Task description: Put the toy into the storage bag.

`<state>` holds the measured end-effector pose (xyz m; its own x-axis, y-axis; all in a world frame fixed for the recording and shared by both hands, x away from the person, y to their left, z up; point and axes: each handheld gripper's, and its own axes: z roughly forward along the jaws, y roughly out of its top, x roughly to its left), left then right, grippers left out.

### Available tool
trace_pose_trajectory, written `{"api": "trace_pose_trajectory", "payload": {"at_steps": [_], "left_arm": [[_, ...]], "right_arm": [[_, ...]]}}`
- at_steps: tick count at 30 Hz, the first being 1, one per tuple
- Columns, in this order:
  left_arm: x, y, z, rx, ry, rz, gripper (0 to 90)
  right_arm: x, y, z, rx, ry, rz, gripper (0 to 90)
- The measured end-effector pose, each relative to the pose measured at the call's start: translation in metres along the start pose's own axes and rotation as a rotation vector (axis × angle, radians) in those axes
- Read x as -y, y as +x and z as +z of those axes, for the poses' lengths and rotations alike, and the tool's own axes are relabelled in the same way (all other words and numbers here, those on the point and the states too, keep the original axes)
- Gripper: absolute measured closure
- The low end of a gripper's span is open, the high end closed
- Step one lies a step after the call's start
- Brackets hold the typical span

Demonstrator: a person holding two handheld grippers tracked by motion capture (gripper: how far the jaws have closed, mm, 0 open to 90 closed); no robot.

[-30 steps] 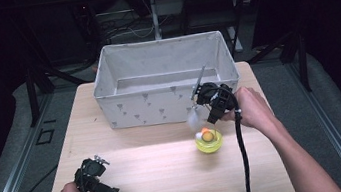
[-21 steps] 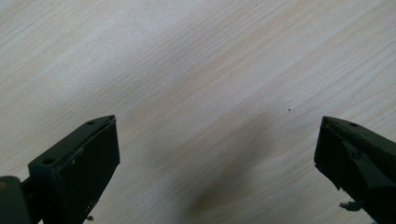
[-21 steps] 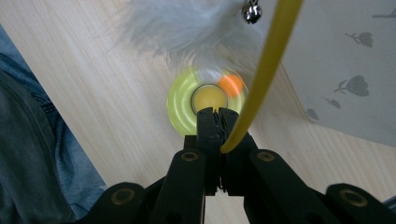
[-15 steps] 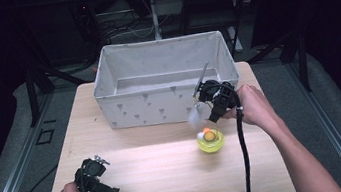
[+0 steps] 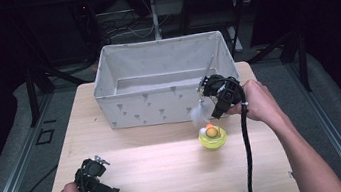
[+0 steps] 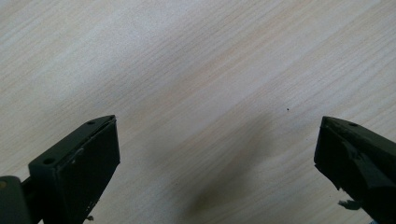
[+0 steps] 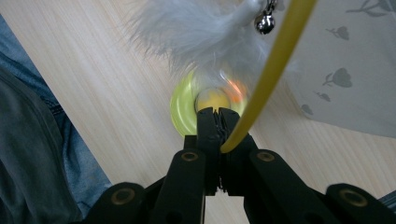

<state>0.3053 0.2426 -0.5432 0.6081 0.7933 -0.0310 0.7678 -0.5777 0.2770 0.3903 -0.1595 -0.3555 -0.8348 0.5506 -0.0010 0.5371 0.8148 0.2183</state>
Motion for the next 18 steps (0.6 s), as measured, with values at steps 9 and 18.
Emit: {"api": "trace_pose_trajectory", "payload": {"at_steps": [9,18], "left_arm": [[0.0,0.0,0.0,0.003,-0.001,-0.001,0.3],[0.0,0.001,0.0,0.007,-0.004,-0.006,0.3]], "right_arm": [[0.001,-0.005,-0.015,0.002,-0.012,0.003,88.3],[0.002,-0.007,-0.03,0.013,-0.009,0.011,88.3]]}}
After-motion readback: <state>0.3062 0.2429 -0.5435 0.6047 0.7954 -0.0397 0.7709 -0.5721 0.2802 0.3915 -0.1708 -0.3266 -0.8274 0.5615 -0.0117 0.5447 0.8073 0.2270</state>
